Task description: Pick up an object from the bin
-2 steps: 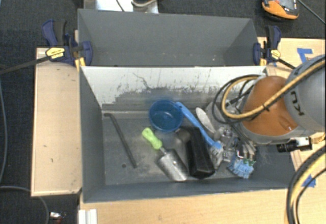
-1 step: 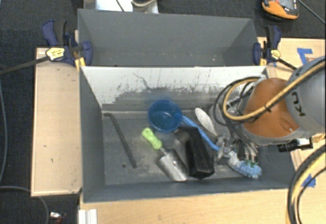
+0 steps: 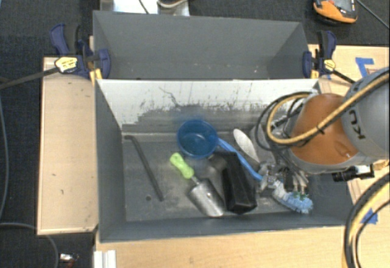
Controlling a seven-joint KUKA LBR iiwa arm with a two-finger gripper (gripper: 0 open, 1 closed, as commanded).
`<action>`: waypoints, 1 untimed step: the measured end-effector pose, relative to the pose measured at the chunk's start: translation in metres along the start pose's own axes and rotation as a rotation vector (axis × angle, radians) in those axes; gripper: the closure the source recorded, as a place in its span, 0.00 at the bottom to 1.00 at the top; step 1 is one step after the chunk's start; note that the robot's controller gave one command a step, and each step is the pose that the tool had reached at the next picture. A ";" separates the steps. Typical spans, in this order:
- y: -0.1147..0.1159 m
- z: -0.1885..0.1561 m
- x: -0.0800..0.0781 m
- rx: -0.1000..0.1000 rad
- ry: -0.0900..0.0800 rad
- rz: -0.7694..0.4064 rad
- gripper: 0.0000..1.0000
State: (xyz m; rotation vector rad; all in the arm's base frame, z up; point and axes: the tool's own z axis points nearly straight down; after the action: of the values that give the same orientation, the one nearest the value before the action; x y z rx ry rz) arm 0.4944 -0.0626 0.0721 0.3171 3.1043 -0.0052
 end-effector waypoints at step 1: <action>0.007 0.001 0.000 0.000 -0.001 -0.011 1.00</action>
Offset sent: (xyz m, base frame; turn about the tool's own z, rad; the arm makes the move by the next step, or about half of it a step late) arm 0.0317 0.0087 0.0001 0.0101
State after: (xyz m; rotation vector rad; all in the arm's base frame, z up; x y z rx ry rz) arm 0.4962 -0.0560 0.0706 0.3005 3.1048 -0.0059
